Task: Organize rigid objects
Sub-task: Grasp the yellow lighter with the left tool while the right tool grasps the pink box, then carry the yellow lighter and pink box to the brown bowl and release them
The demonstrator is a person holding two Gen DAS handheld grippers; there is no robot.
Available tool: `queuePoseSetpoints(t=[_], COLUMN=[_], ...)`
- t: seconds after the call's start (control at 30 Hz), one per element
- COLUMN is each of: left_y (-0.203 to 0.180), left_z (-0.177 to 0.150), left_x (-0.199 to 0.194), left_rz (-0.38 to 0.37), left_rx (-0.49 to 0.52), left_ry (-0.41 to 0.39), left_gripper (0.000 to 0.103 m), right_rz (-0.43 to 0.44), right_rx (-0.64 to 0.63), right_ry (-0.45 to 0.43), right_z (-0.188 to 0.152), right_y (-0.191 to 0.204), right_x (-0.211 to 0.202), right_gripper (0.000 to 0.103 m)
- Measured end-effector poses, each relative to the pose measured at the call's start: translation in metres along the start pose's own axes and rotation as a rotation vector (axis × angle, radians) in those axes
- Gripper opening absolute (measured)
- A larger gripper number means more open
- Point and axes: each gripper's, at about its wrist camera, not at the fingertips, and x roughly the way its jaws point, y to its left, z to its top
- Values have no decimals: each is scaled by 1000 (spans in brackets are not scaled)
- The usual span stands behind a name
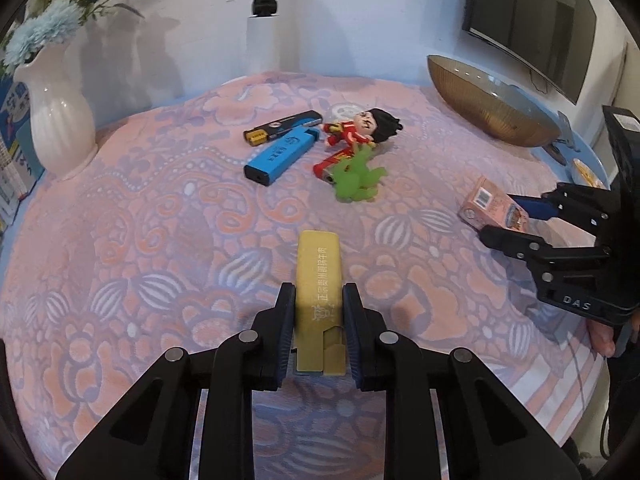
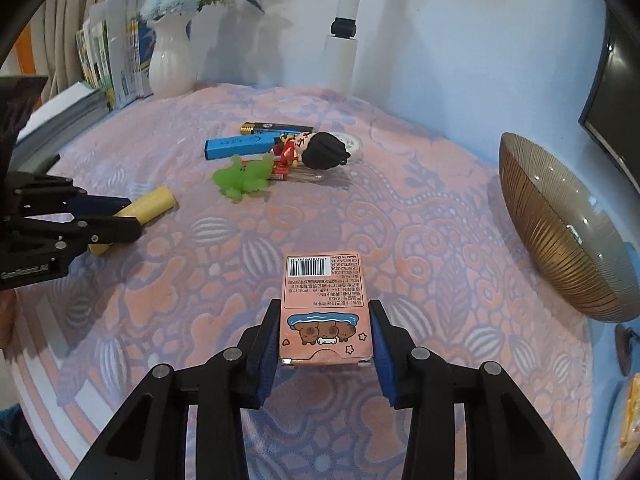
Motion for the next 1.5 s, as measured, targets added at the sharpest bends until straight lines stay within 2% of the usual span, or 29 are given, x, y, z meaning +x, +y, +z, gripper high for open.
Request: queuePoseSetpoints(t=[0.2, 0.4, 0.43, 0.57, 0.77, 0.87, 1.0, 1.17, 1.33, 1.5], left_y=[1, -12, -11, -5, -9, -22, -56, -105, -148, -180], left_z=[3, 3, 3, 5, 20, 39, 79, 153, 215, 234], left_x=[3, 6, 6, 4, -20, -31, -42, -47, -23, 28], left_rz=[2, 85, 81, 63, 4, -28, -68, -187, -266, -295], left_rx=[-5, 39, 35, -27, -38, -8, 58, 106, 110, 123], left_ry=[18, 19, 17, -7, -111, -151, -215, -297, -310, -230], left_gripper=[25, 25, 20, 20, 20, 20, 20, 20, 20, 20], right_rz=[43, 75, 75, 74, 188, 205, 121, -131, -257, -268], right_rx=[46, 42, 33, 2, 165, 271, 381, 515, 670, 720], right_ry=[28, 31, 27, 0, -74, -112, -186, -241, -176, -66], right_z=[1, 0, 0, 0, -1, -6, -9, 5, 21, 24], right_y=[-9, -8, -6, 3, -25, -52, -101, -184, -261, -290], right_x=[4, 4, 3, -4, -25, -43, -85, -138, -141, -111], right_gripper=[40, 41, 40, 40, 40, 40, 40, 40, 40, 40])
